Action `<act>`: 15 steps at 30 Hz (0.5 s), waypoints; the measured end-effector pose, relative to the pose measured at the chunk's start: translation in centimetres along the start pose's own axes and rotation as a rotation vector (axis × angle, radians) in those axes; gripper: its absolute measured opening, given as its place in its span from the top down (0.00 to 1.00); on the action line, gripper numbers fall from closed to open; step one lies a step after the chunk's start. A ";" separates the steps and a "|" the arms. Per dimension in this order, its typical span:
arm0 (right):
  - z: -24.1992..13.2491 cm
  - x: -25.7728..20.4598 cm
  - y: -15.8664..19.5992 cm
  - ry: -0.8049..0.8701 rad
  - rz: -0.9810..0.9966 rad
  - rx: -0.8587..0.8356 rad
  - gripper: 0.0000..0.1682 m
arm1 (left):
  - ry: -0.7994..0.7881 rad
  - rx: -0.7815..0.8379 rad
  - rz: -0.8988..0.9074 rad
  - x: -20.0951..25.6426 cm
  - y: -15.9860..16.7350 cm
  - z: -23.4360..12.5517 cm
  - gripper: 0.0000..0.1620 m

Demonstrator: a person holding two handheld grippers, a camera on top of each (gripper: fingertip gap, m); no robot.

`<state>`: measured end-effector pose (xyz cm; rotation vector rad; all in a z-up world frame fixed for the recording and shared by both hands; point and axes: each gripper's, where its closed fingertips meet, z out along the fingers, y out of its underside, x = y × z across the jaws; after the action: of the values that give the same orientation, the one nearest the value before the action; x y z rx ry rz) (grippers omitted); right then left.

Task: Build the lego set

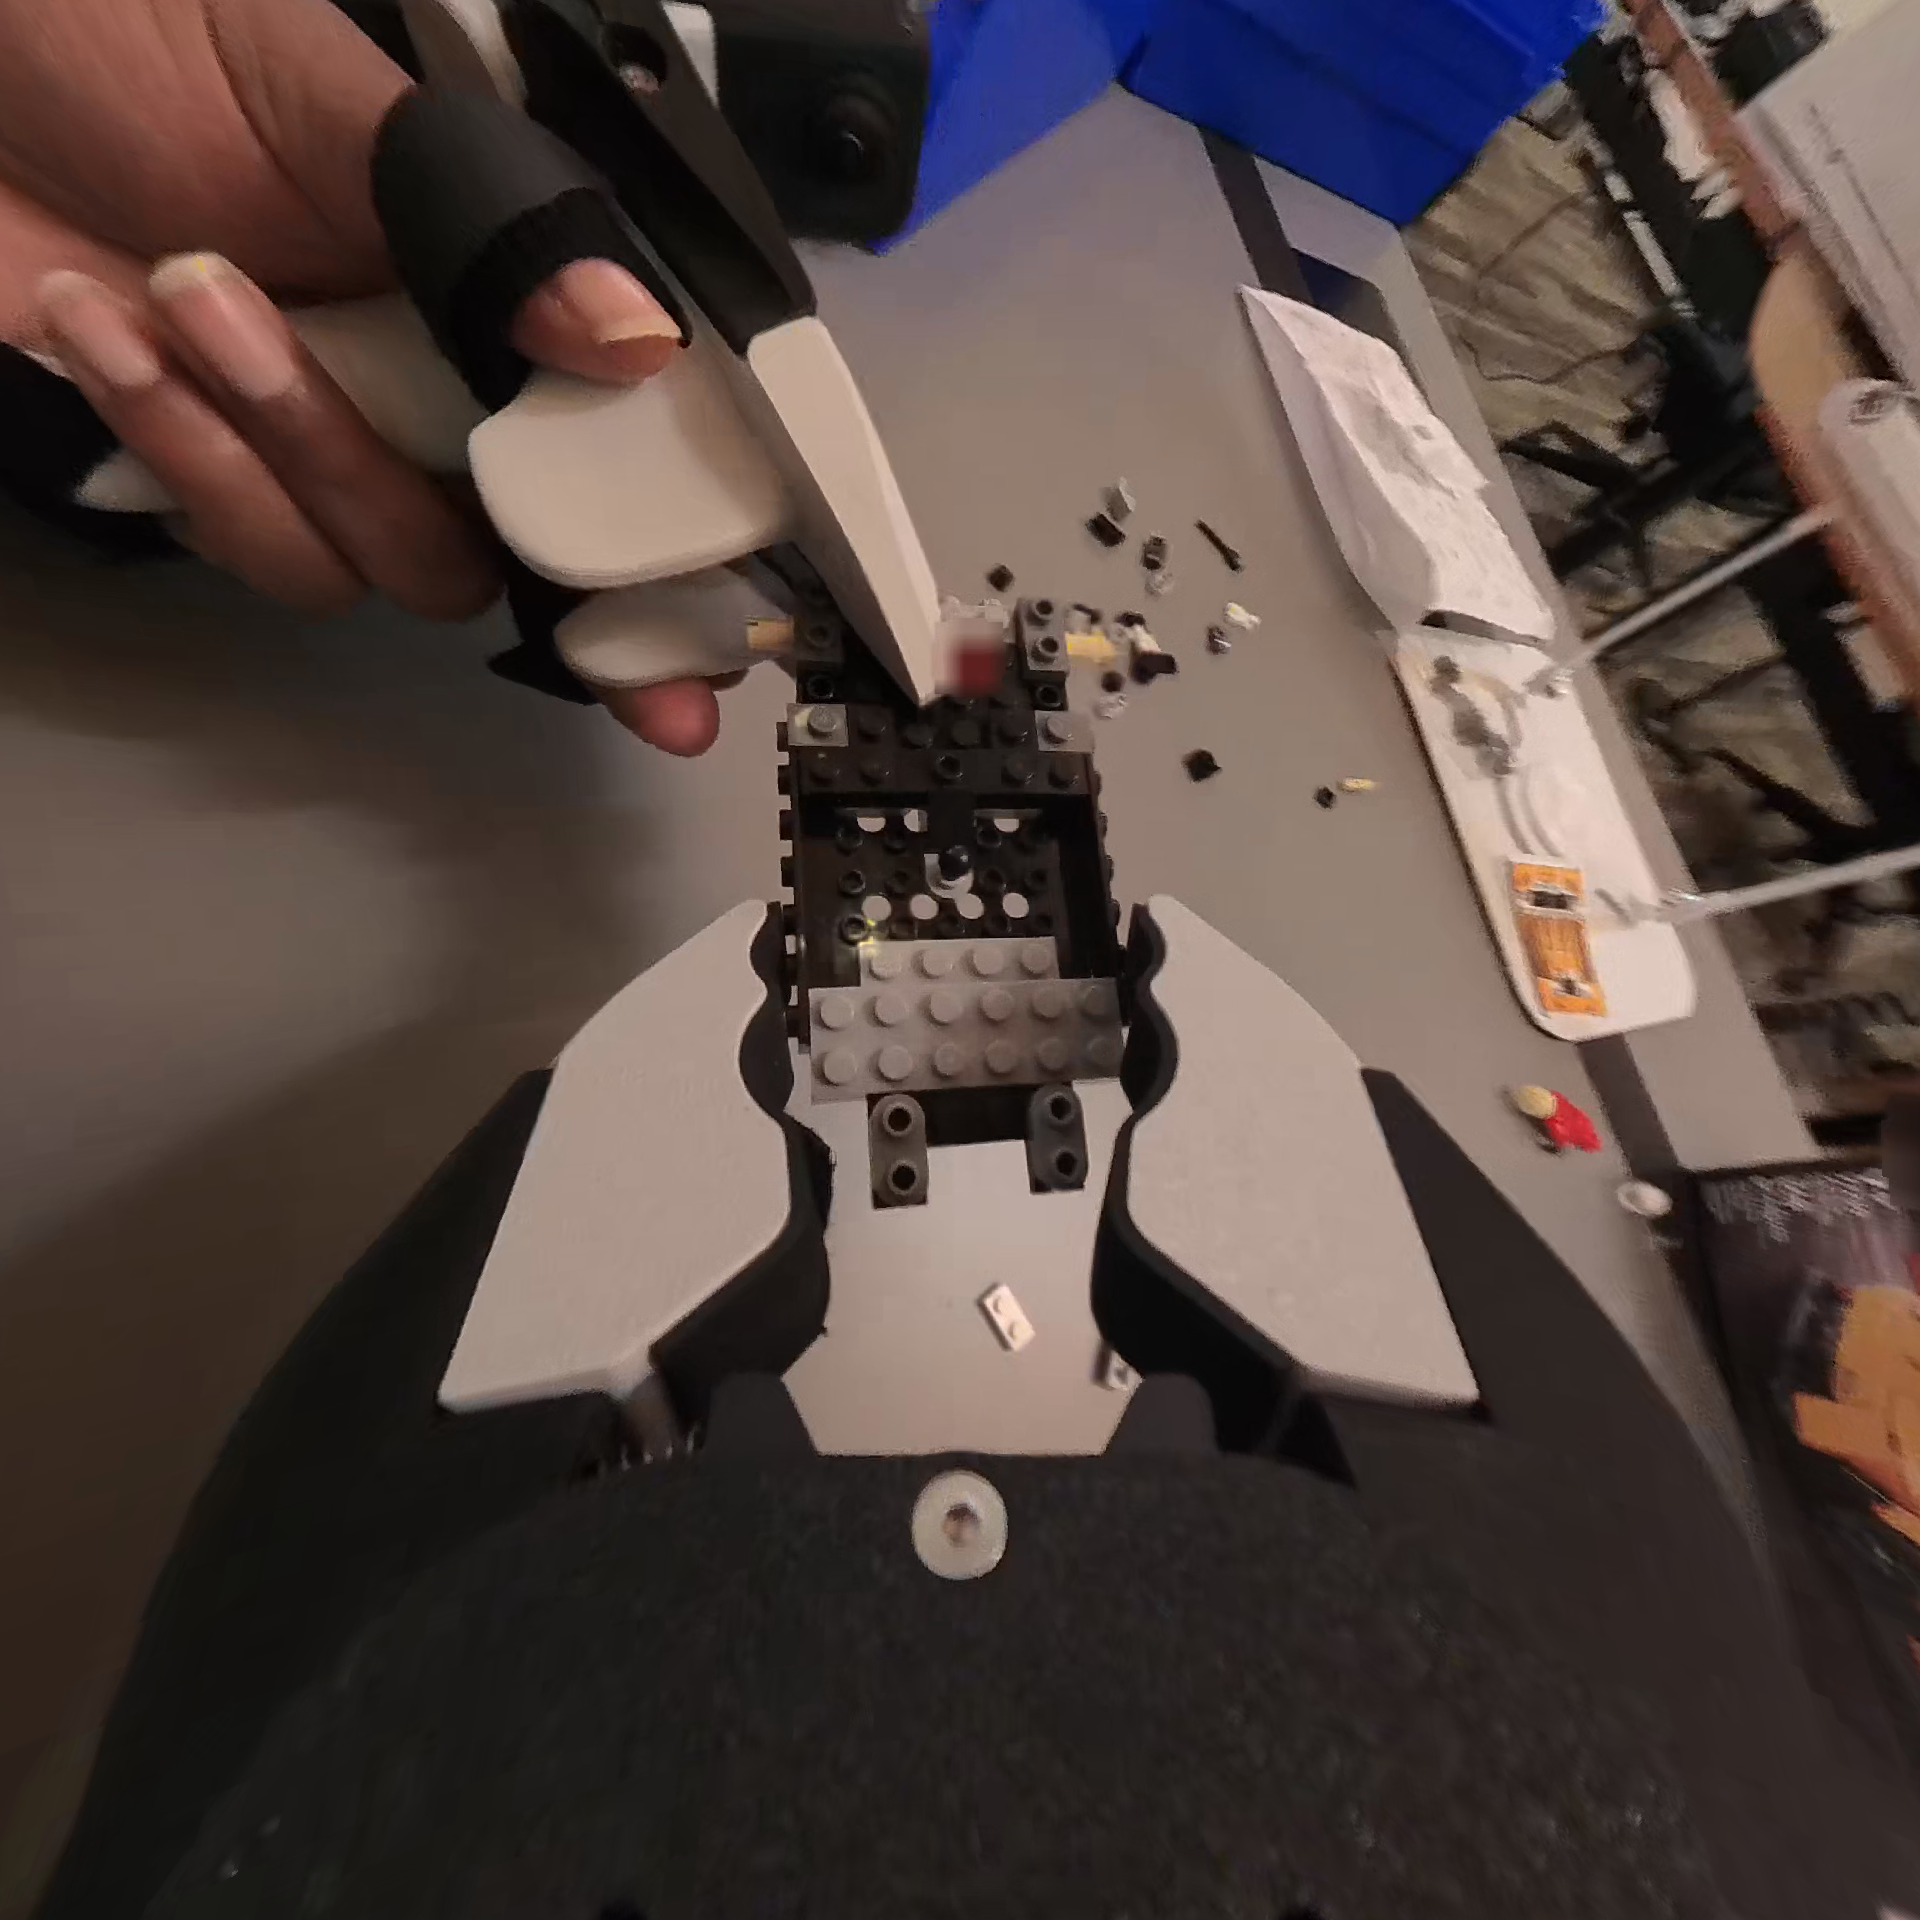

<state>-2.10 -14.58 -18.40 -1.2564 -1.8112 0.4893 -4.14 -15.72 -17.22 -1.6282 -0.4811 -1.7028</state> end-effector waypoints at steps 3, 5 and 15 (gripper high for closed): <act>-0.7 -0.8 -0.3 -0.215 0.120 0.068 0.63 | 0.050 -0.061 0.034 1.5 1.0 -0.3 0.81; -1.5 -0.9 -0.6 -0.373 0.205 0.110 0.64 | 0.066 -0.107 0.078 2.4 1.5 -0.4 0.80; -3.2 -0.4 -1.9 -0.708 0.442 0.147 0.63 | 0.102 -0.123 0.109 3.8 0.8 -0.7 0.79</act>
<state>-0.51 -16.20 -15.41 -1.4964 -1.9880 1.4337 -3.84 -17.67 -13.80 -1.6134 -0.2384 -1.7528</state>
